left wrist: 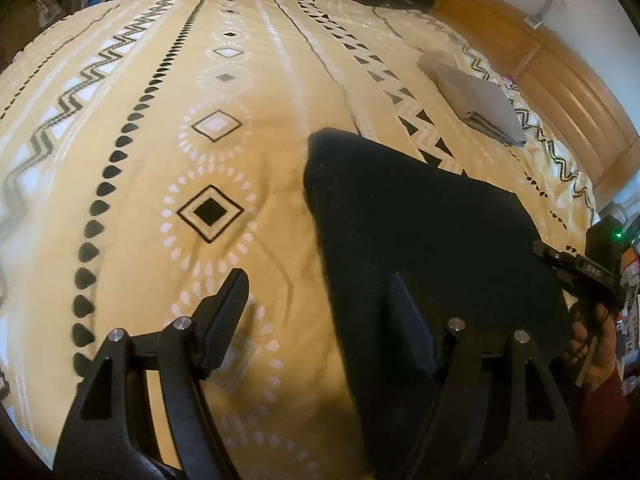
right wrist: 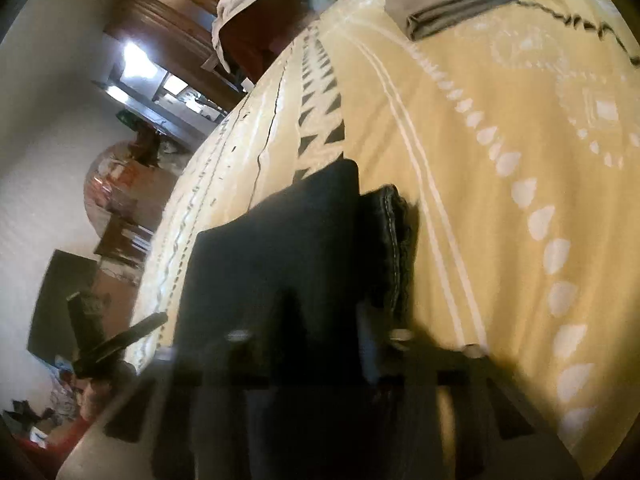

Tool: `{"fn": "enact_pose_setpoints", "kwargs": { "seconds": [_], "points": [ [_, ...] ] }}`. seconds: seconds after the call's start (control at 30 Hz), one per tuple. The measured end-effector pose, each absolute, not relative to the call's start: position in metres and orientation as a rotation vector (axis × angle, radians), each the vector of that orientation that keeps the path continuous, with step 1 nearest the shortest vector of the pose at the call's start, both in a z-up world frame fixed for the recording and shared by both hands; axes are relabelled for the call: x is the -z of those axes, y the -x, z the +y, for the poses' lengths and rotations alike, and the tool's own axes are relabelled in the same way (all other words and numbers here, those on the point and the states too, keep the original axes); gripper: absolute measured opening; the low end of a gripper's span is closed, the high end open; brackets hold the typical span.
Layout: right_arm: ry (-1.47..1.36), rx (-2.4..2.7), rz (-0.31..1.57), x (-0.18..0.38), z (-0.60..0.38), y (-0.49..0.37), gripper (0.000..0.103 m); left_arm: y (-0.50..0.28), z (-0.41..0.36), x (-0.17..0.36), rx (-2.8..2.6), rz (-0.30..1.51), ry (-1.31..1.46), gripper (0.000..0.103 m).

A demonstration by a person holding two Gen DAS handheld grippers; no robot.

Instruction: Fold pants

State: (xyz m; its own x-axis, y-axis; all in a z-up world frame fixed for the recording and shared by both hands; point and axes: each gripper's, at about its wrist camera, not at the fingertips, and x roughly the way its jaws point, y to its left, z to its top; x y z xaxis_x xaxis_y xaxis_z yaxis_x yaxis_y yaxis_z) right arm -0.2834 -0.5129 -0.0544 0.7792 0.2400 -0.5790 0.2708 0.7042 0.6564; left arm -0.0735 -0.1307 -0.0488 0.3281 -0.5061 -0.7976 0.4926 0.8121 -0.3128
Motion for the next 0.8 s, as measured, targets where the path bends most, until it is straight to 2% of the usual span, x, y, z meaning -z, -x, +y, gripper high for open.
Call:
{"fn": "enact_pose_setpoints", "kwargs": {
  "seconds": [0.07, 0.27, 0.4, 0.5, 0.6, 0.63, 0.67, 0.8],
  "points": [
    [-0.780, 0.013, 0.675, 0.046, -0.513, 0.283, 0.010, 0.073, -0.134, 0.050, 0.666, 1.049, 0.018, 0.074],
    [-0.818, 0.057, 0.686, 0.068, -0.519, 0.298, 0.010, 0.075, -0.143, 0.059, 0.691, 1.057, -0.008, 0.074],
    [-0.795, 0.045, 0.662, 0.059, -0.519, 0.297, 0.009, 0.079, -0.147, 0.060, 0.704, 1.066, -0.023, 0.074],
    [-0.764, 0.032, 0.712, 0.062, -0.521, 0.290, 0.011, 0.081, -0.147, 0.061, 0.719, 1.071, -0.035, 0.074],
    [-0.761, 0.020, 0.744, 0.061, -0.524, 0.296, 0.023, 0.080, -0.145, 0.064, 0.730, 1.098, -0.027, 0.074],
    [-0.732, 0.048, 0.751, 0.056, -0.524, 0.301, 0.043, 0.079, -0.142, 0.067, 0.746, 1.114, -0.012, 0.074],
    [-0.723, 0.050, 0.744, 0.053, -0.523, 0.304, 0.058, 0.079, -0.140, 0.069, 0.767, 1.129, 0.005, 0.074],
    [-0.798, -0.076, 0.807, 0.060, -0.524, 0.303, 0.061, 0.075, -0.134, 0.080, 0.847, 1.164, 0.092, 0.074]
  ]
}}
